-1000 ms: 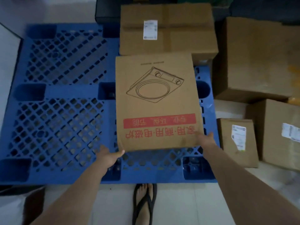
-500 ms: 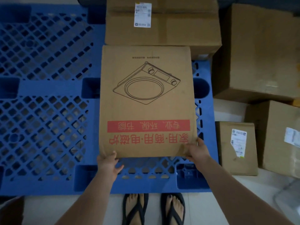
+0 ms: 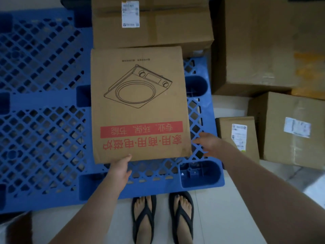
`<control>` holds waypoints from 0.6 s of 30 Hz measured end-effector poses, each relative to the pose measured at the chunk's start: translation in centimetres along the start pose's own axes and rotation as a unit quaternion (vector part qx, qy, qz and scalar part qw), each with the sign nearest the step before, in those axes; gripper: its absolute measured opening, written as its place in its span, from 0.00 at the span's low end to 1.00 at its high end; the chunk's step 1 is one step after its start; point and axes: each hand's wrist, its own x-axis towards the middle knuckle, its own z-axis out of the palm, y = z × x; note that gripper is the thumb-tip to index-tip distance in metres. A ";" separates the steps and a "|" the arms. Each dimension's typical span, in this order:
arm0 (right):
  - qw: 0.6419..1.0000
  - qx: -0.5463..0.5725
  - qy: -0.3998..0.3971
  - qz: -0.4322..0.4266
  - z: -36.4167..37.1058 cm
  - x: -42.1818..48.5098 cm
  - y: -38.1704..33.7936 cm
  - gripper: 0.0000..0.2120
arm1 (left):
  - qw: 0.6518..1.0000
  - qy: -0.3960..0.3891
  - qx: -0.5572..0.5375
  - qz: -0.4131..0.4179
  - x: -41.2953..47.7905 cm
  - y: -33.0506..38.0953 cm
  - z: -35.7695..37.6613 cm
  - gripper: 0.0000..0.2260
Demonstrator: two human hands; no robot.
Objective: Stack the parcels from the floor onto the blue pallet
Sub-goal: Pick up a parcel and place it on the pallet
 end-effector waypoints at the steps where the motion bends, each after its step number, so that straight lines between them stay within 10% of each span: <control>1: 1.000 -0.020 0.019 -0.006 -1.0 -0.8 0.2 0.26 | 0.999 -0.004 0.034 -0.008 -1.3 -0.3 0.9 0.30; 6: 0.984 -0.167 0.040 -0.052 -7.2 -8.4 2.1 0.27 | 0.947 -0.089 0.307 -0.001 -10.1 -0.5 5.3 0.24; 12: 0.982 -0.143 0.121 0.004 -18.4 -20.7 7.2 0.17 | 0.745 -0.200 0.589 0.243 -21.1 5.6 10.7 0.06; 18: 0.981 -0.027 0.194 0.007 -24.9 -24.4 13.5 0.20 | 0.764 -0.126 0.540 0.329 -24.3 8.1 18.2 0.12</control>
